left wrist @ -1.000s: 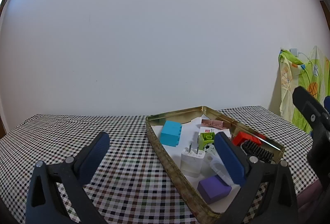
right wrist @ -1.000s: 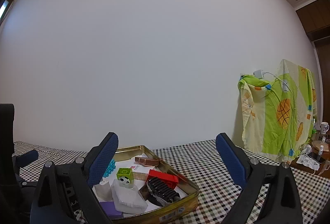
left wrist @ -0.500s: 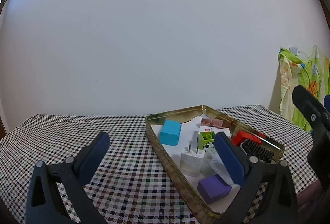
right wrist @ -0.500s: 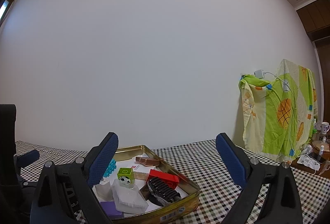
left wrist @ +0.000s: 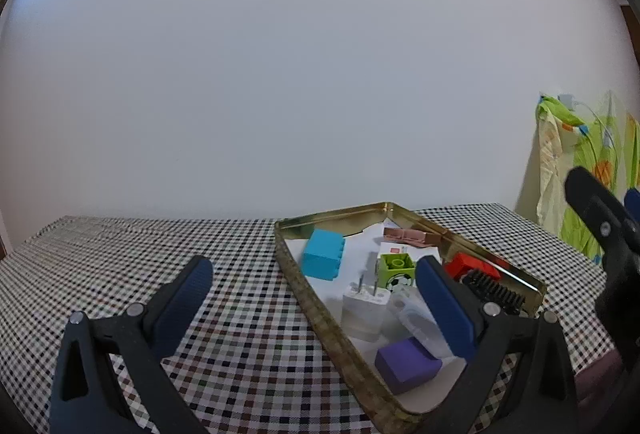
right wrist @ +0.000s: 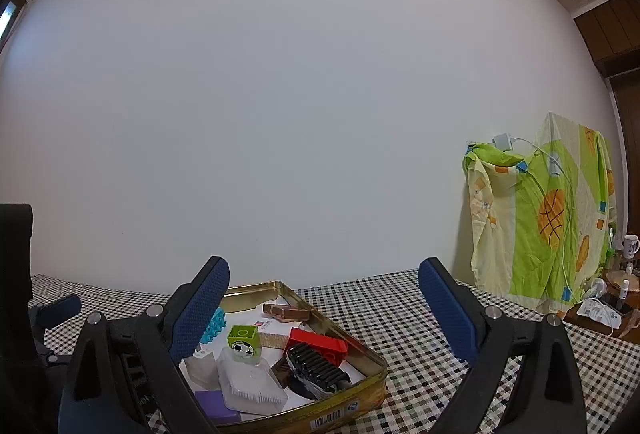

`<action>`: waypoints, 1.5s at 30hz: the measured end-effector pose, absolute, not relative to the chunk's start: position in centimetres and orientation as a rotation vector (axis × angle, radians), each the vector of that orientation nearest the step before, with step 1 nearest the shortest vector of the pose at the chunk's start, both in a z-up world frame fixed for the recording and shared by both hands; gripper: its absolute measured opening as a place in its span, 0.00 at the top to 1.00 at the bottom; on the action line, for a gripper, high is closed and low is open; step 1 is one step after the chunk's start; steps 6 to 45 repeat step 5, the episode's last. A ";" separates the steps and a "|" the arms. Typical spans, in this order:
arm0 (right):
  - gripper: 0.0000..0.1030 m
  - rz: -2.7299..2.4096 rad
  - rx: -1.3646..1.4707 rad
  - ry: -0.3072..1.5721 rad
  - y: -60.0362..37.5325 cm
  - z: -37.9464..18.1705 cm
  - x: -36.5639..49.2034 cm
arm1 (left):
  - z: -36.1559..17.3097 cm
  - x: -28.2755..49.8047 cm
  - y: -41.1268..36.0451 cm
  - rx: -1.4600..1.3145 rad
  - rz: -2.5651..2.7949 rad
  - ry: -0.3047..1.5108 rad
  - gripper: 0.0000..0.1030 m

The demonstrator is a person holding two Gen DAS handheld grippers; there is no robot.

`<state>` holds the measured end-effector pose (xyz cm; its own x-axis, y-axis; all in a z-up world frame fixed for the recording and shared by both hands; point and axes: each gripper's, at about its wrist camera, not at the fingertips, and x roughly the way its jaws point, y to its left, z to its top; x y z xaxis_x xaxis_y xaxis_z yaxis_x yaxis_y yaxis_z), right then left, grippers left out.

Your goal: Organize rigid objects

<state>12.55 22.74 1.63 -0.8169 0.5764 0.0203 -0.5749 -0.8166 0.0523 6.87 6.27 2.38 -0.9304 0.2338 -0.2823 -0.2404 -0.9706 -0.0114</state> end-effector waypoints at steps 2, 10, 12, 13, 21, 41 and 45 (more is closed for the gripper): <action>0.06 2.522 0.046 0.061 22.7 1.7 12.6 | 2.4 7.0 6.3 -0.413 2.872 0.040 0.00; 0.06 2.516 0.044 0.066 22.8 1.6 12.5 | 2.4 7.1 6.4 -0.410 2.874 0.052 0.00; 0.06 2.516 0.044 0.066 22.8 1.6 12.5 | 2.4 7.1 6.4 -0.410 2.874 0.052 0.00; 0.06 2.516 0.044 0.066 22.8 1.6 12.5 | 2.4 7.1 6.4 -0.410 2.874 0.052 0.00; 0.06 2.516 0.044 0.066 22.8 1.6 12.5 | 2.4 7.1 6.4 -0.410 2.874 0.052 0.00; 0.06 2.516 0.044 0.066 22.8 1.6 12.5 | 2.4 7.1 6.4 -0.410 2.874 0.052 0.00; 0.06 2.516 0.044 0.066 22.8 1.6 12.5 | 2.4 7.1 6.4 -0.410 2.874 0.052 0.00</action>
